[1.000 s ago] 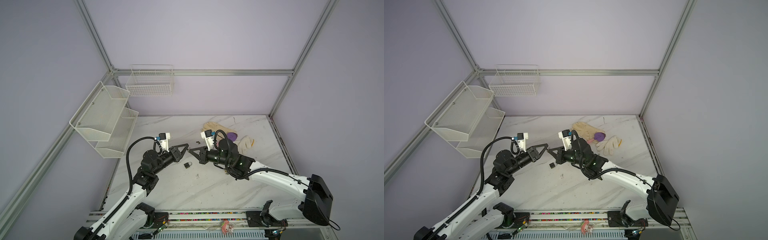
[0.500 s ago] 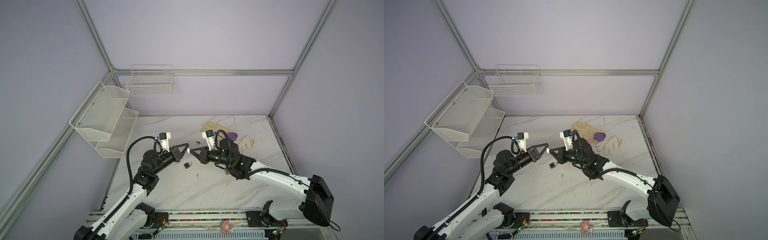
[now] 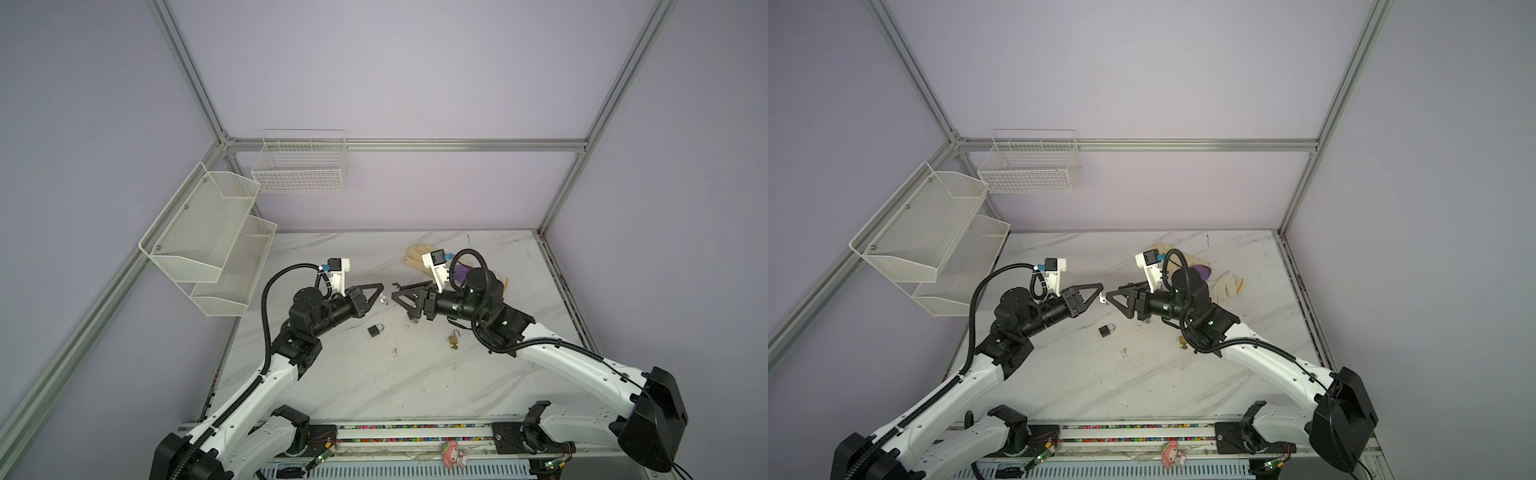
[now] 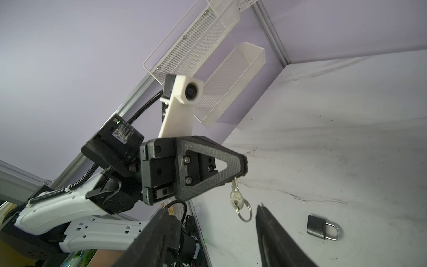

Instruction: Unlock with the key

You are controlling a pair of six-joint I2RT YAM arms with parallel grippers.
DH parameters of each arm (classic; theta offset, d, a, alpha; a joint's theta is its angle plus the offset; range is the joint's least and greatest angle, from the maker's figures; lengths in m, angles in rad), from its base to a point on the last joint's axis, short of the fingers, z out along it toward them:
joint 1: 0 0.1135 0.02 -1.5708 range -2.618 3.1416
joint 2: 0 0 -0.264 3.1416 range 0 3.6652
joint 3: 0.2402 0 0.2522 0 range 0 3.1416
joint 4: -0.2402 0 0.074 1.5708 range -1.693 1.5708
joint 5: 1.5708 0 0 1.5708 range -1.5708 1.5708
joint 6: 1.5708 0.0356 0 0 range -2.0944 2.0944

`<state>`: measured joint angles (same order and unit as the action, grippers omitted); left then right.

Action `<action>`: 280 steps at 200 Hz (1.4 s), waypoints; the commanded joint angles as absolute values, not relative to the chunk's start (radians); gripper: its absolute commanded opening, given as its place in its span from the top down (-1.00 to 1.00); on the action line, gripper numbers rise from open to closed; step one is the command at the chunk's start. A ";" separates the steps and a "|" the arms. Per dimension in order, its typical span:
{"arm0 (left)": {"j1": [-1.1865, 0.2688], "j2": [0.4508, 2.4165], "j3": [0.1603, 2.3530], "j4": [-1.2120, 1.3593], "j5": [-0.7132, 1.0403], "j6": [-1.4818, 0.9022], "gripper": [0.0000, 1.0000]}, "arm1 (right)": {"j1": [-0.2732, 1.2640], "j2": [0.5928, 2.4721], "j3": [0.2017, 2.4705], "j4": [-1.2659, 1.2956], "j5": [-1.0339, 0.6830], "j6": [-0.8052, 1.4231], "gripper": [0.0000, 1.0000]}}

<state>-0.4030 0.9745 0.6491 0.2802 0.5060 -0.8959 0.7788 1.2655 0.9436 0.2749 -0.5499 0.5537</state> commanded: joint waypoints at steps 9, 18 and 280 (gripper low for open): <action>-0.426 0.984 0.752 0.351 0.546 -0.863 1.00 | 0.758 1.302 0.923 0.359 -0.657 0.592 -0.24; -0.432 0.987 0.755 0.359 0.546 -0.857 1.00 | 0.756 1.313 0.919 0.385 -0.678 0.607 -0.24; -0.451 1.008 0.723 0.491 0.525 -0.839 1.00 | 0.700 1.379 0.853 0.617 -0.714 0.747 0.45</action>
<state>-0.4477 1.0134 0.6529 0.4267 0.5232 -0.8669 0.7193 1.4078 0.8700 0.5728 -0.7219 0.7300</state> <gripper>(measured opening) 0.047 0.280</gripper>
